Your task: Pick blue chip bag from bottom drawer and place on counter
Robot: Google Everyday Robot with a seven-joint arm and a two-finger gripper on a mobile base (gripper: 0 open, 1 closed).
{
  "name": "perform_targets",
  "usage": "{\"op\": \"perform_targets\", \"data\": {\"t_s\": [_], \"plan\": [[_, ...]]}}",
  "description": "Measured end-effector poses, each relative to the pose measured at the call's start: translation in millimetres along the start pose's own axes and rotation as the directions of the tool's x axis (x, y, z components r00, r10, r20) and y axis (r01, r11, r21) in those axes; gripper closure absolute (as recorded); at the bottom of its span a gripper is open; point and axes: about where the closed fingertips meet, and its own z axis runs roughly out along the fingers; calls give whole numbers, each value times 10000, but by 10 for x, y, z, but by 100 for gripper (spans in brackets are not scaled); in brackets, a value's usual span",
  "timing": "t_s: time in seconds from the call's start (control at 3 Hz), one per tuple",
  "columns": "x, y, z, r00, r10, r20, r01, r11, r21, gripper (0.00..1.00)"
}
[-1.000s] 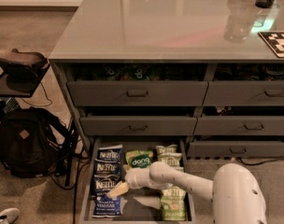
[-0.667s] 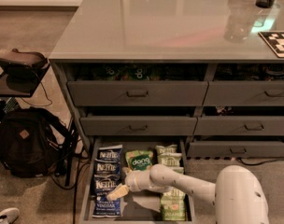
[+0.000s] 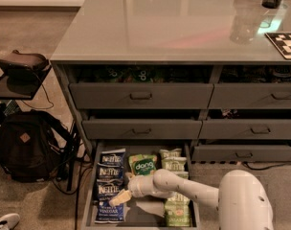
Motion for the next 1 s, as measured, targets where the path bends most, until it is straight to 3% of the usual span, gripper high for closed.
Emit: {"op": "perform_targets", "data": {"t_s": [1.0], "plan": [[330,-225,161,9979,643,-96,-644,9979,-24,0]]}}
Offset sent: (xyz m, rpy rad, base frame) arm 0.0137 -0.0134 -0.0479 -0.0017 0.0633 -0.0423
